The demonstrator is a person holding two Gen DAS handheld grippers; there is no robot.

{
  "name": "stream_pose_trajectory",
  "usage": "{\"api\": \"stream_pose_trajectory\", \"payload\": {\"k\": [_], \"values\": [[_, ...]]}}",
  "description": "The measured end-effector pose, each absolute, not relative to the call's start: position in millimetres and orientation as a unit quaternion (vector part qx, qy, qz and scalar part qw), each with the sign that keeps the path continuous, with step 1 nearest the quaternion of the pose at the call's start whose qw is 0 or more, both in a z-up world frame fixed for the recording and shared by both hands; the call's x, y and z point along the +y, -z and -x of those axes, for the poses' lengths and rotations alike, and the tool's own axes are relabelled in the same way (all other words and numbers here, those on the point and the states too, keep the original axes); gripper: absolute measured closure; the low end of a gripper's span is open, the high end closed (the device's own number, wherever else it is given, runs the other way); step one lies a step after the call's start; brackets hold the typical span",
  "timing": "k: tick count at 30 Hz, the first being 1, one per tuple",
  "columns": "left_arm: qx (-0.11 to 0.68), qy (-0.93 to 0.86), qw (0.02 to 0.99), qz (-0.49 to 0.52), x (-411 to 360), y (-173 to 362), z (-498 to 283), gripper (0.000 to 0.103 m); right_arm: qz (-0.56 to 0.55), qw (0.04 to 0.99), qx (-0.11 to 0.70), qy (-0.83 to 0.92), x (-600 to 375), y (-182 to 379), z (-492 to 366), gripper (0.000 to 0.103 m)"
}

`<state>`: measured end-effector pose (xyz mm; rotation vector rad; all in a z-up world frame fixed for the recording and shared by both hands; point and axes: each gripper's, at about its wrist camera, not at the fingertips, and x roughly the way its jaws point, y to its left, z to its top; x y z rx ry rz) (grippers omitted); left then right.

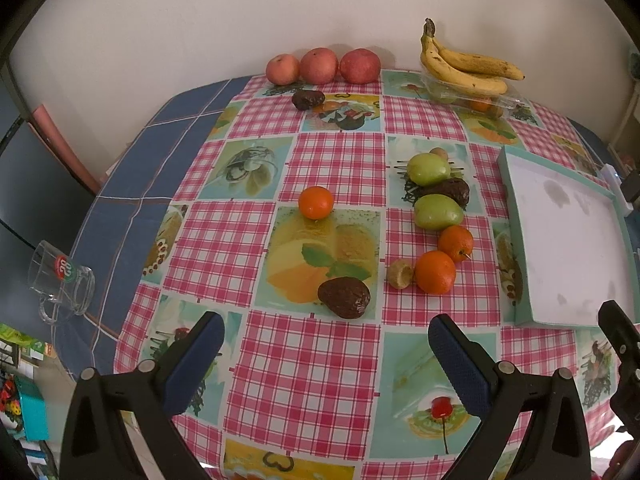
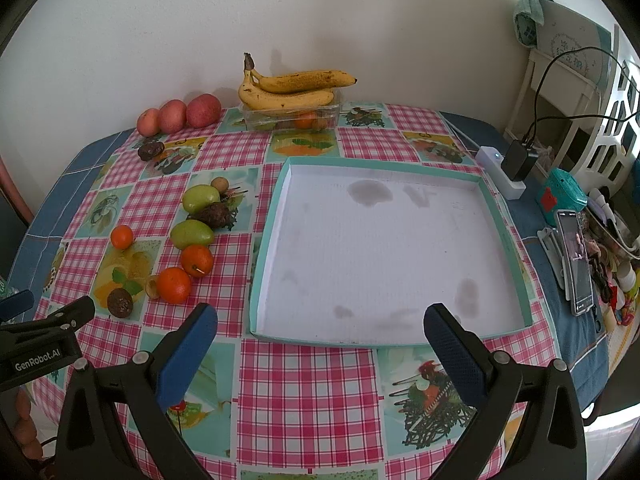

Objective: Organize fruits

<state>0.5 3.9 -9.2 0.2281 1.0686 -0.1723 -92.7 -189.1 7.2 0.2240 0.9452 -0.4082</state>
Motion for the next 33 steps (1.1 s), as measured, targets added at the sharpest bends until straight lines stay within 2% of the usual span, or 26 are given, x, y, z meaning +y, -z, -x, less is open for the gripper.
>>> {"api": "stream_pose_trajectory", "payload": {"k": [33], "values": [[0.51, 0.082, 0.849, -0.108, 3.8, 12.1, 1.6, 0.0, -0.107, 0.863, 0.454, 0.194, -189.2, -5.3, 92.8, 0.0]]}}
